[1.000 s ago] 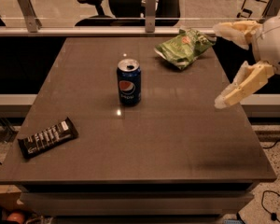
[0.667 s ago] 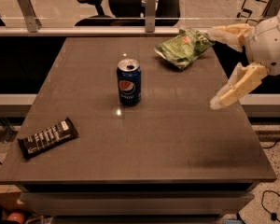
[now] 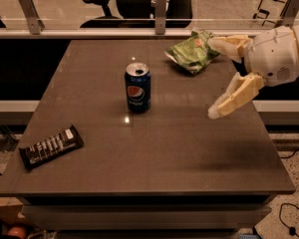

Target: Knock pepsi can over

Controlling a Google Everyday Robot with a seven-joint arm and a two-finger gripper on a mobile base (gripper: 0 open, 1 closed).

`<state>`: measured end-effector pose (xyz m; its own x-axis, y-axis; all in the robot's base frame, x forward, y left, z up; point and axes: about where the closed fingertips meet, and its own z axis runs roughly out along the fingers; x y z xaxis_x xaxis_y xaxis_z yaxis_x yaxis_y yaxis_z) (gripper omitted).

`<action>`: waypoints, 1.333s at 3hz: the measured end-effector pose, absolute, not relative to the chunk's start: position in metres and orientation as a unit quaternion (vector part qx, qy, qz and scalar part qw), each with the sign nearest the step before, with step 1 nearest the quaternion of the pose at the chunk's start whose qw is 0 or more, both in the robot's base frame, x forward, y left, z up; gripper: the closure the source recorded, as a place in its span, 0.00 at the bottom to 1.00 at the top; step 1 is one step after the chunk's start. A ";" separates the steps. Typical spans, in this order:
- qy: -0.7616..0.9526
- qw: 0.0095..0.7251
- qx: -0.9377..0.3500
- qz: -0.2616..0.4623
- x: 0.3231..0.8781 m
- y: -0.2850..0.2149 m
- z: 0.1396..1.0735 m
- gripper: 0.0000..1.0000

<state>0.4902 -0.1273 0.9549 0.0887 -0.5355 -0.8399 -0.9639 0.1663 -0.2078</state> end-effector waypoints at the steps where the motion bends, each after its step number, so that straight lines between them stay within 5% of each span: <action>1: 0.629 0.449 -0.577 0.263 0.493 -0.112 0.948 0.00; 4: 0.623 0.472 -0.534 0.323 0.505 -0.058 0.919 0.00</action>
Offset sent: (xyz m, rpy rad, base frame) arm 0.0075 0.0531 -0.0262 0.1796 0.0488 -0.0213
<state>0.5055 -0.0576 0.9186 0.0149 -0.3608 -0.9325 -0.9699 0.2214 -0.1012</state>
